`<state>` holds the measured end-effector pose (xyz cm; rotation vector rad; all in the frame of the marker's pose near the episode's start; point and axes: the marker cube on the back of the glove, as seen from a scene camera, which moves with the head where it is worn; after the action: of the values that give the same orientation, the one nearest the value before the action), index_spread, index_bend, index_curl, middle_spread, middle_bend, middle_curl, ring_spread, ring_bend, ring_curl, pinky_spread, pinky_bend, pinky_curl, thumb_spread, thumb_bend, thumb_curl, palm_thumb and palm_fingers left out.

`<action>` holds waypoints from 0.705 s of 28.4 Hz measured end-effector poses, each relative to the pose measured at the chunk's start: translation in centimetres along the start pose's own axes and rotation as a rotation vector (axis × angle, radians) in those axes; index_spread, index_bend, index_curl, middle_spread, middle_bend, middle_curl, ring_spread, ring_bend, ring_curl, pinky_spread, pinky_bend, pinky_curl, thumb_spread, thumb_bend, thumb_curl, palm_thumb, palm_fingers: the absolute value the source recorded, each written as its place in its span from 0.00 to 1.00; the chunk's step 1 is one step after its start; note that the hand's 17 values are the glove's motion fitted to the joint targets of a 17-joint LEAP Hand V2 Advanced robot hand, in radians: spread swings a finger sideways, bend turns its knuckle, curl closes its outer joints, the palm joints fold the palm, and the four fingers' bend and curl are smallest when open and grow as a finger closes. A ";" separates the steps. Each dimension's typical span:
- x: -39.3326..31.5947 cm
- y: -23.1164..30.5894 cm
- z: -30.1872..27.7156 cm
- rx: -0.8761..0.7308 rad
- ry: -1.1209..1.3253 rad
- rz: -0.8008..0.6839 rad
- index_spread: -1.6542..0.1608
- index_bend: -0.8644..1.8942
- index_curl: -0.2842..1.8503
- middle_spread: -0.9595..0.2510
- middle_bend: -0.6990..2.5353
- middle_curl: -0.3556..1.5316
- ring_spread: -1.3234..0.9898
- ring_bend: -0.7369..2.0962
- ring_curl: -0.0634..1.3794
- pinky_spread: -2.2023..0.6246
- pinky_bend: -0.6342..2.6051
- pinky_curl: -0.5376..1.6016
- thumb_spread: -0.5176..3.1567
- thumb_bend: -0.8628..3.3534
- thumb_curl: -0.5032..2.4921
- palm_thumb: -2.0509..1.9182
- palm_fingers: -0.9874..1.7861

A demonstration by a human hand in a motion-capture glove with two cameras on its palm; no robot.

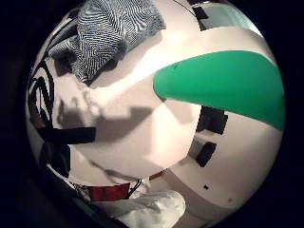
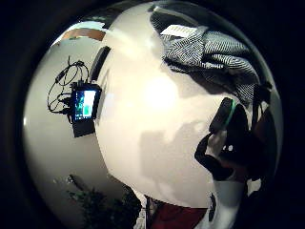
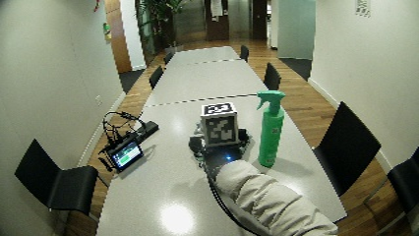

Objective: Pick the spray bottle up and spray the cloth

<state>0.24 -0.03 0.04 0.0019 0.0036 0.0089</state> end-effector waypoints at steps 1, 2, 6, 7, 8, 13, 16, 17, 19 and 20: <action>0.0 0.0 0.0 -0.001 0.001 0.002 0.87 0.44 0.18 0.77 0.38 0.25 0.54 0.46 0.12 0.74 0.37 0.30 0.23 0.31 0.21 0.67 0.98; 0.1 0.0 0.1 -0.002 0.002 0.004 0.86 0.44 0.18 0.76 0.39 0.26 0.54 0.47 0.13 0.74 0.38 0.30 0.24 0.31 0.22 0.68 0.97; -0.1 0.0 0.3 -0.007 0.009 0.006 0.84 0.46 0.23 0.75 0.42 0.30 0.53 0.51 0.21 0.72 0.41 0.36 0.30 0.32 0.24 0.69 0.93; -0.2 0.0 0.4 -0.008 0.011 0.003 0.84 0.47 0.24 0.75 0.43 0.31 0.53 0.52 0.23 0.72 0.42 0.37 0.31 0.33 0.24 0.70 0.92; -0.3 0.0 0.4 -0.008 0.014 0.001 0.83 0.47 0.25 0.75 0.43 0.32 0.53 0.52 0.24 0.72 0.43 0.38 0.32 0.33 0.24 0.70 0.91; -0.4 0.0 0.3 -0.004 0.016 0.002 0.82 0.49 0.28 0.75 0.45 0.36 0.52 0.54 0.29 0.71 0.44 0.41 0.36 0.33 0.26 0.70 0.89; -0.6 0.1 0.3 -0.003 0.021 0.001 0.82 0.49 0.30 0.75 0.46 0.37 0.52 0.55 0.31 0.71 0.45 0.42 0.38 0.33 0.27 0.70 0.88; -0.7 0.1 0.3 -0.003 0.023 -0.001 0.82 0.50 0.30 0.75 0.46 0.37 0.52 0.55 0.31 0.71 0.45 0.43 0.39 0.33 0.27 0.70 0.88; -0.8 0.2 0.4 -0.001 0.027 -0.004 0.82 0.50 0.31 0.74 0.46 0.38 0.52 0.55 0.32 0.71 0.45 0.43 0.40 0.32 0.28 0.70 0.87; -0.9 0.3 0.4 -0.001 0.028 -0.006 0.82 0.50 0.31 0.74 0.46 0.39 0.52 0.55 0.32 0.71 0.45 0.44 0.40 0.32 0.28 0.70 0.87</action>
<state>-0.64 0.22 0.41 0.0006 0.0314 0.0030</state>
